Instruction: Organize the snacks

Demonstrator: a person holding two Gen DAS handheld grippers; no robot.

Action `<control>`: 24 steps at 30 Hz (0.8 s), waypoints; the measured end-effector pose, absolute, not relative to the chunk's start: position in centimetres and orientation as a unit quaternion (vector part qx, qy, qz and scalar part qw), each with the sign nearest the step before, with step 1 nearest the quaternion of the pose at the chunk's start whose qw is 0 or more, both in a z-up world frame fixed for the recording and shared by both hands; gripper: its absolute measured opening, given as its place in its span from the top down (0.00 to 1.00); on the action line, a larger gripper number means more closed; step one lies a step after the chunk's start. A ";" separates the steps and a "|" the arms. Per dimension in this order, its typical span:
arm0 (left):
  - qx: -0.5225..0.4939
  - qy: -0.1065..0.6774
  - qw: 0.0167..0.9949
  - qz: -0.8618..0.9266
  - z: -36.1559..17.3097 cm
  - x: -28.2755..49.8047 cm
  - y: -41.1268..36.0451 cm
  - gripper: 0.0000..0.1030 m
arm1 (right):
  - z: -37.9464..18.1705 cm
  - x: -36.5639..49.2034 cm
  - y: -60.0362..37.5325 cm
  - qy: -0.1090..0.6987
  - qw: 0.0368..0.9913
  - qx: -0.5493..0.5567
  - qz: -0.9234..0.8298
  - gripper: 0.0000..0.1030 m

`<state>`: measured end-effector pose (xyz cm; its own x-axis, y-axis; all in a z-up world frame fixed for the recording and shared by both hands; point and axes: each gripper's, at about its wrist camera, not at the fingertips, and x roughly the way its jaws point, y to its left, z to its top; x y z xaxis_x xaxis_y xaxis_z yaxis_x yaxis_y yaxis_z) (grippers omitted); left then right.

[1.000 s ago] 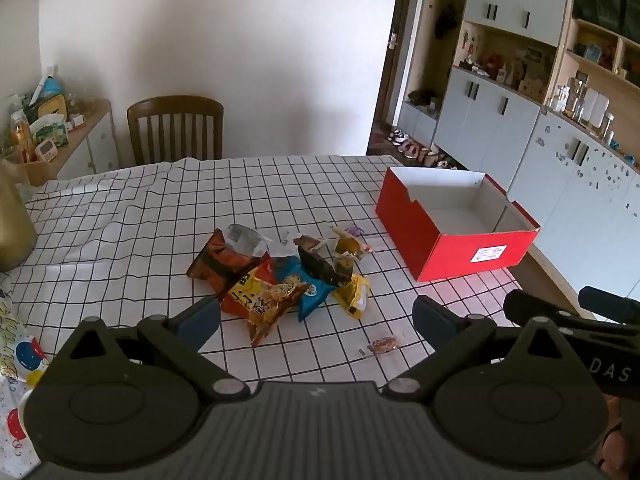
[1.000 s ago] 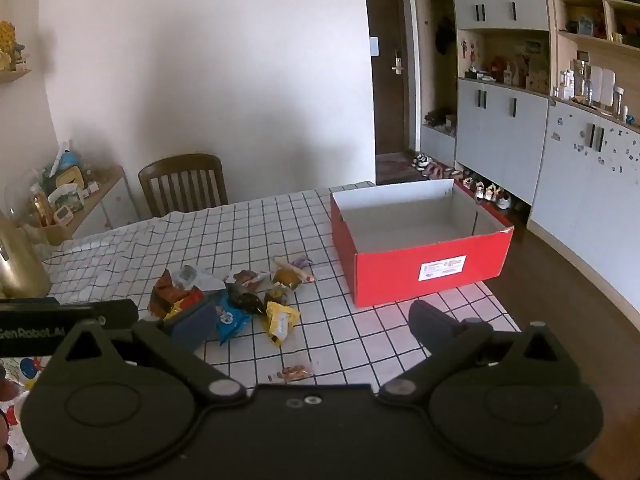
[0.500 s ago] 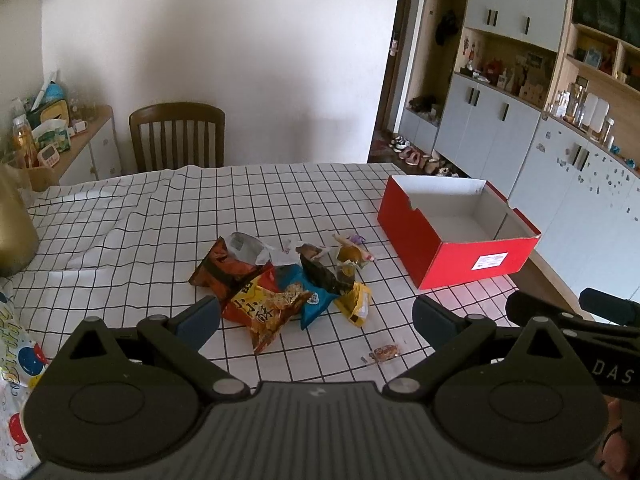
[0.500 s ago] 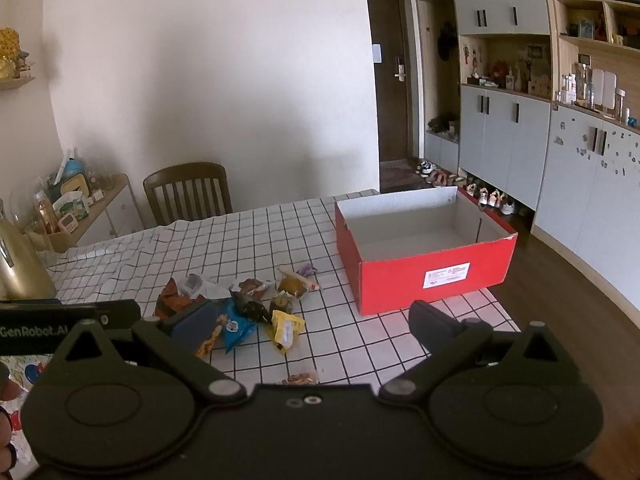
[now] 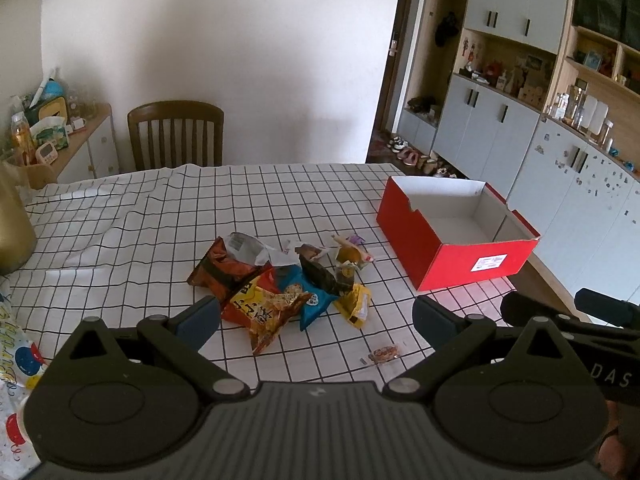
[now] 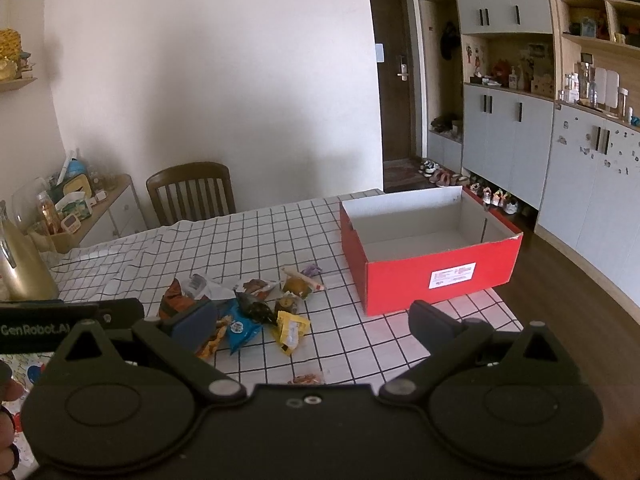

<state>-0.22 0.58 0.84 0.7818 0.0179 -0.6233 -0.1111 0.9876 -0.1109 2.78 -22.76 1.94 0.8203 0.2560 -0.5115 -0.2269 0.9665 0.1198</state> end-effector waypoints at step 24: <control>-0.073 0.294 0.952 0.038 1.3 -0.6 0.9 0.00 | 2.5 3.0 -22.3 0.248 0.959 0.022 0.138 0.01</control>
<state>-0.62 0.93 1.31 0.8246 0.0296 -0.5649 -0.1151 0.9865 -0.1163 2.96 -22.29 2.55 0.8391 0.2760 -0.4688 -0.2537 0.9608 0.1116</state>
